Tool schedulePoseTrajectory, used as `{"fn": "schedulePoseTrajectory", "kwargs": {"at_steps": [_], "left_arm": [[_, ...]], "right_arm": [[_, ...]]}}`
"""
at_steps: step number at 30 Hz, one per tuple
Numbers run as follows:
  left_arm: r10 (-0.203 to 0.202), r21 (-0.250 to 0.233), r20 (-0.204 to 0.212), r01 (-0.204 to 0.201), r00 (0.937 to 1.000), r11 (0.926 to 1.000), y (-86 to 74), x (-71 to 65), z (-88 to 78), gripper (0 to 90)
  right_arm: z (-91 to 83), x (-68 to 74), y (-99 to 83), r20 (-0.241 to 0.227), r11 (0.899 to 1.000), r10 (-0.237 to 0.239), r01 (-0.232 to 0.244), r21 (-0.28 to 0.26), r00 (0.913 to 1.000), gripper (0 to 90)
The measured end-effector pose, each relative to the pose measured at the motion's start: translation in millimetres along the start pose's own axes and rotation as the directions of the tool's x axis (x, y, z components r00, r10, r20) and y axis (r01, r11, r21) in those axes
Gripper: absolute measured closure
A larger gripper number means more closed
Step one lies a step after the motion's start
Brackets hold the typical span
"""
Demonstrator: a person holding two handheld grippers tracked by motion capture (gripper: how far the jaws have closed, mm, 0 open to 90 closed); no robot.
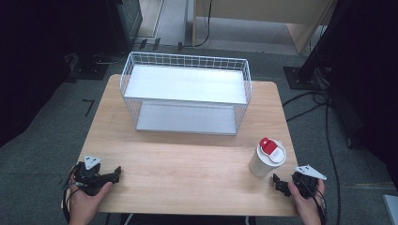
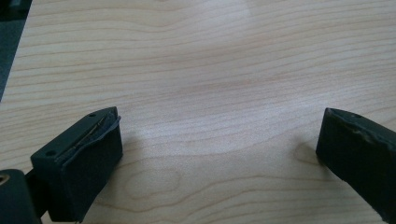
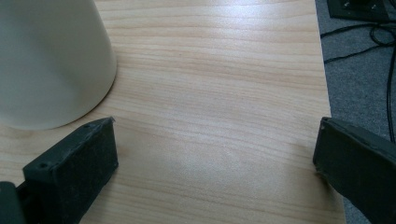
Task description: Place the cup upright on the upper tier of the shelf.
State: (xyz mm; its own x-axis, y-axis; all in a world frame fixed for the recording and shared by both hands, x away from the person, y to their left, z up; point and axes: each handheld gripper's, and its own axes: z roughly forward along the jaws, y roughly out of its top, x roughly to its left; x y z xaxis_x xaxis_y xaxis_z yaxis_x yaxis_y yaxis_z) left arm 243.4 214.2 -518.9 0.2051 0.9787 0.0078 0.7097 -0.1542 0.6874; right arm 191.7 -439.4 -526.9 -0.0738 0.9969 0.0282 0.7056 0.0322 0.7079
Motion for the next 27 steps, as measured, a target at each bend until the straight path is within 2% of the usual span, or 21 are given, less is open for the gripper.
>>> {"fn": "schedulePoseTrajectory", "kwargs": {"at_steps": [7,12,15,18,25,26,27], "left_arm": [[-0.010,0.001,-0.009,0.010,0.9999,1.0000,0.5,-1.2,0.5,0.7],[-0.011,0.001,-0.010,0.011,0.9999,0.9999,0.6,-1.3,0.5,0.7],[-0.012,0.003,-0.013,0.012,0.9998,0.9999,1.0,-1.5,0.7,0.6],[-0.012,0.003,-0.013,0.012,0.9998,0.9999,1.0,-1.5,0.7,0.6],[-0.011,0.003,-0.013,0.011,0.9999,0.9999,1.0,-1.5,0.7,0.7],[-0.012,0.003,-0.013,0.012,0.9998,0.9999,1.0,-1.6,0.7,0.6],[-0.013,0.003,-0.012,0.013,0.9998,0.9999,1.0,-1.6,0.7,0.6]], "right_arm": [[-1.3,0.1,-1.1,0.006,1.000,0.004,-0.004,0.000,1.0000,0.0],[-5.1,1.8,-3.0,0.007,1.000,0.017,-0.017,-0.018,0.9998,5.2],[-6.7,4.7,-1.7,-0.045,0.998,0.052,-0.054,-0.042,0.9976,5.3],[-6.8,10.0,-0.5,-0.042,0.998,0.040,-0.041,-0.039,0.9983,5.2],[-13.3,21.8,3.7,-0.071,0.997,0.015,-0.020,-0.070,0.9973,5.7],[-14.8,24.7,4.1,-0.056,0.997,-0.017,0.013,-0.078,0.9983,6.2],[-14.8,24.7,4.1,-0.056,0.997,-0.017,0.013,-0.078,0.9983,6.2]]}}
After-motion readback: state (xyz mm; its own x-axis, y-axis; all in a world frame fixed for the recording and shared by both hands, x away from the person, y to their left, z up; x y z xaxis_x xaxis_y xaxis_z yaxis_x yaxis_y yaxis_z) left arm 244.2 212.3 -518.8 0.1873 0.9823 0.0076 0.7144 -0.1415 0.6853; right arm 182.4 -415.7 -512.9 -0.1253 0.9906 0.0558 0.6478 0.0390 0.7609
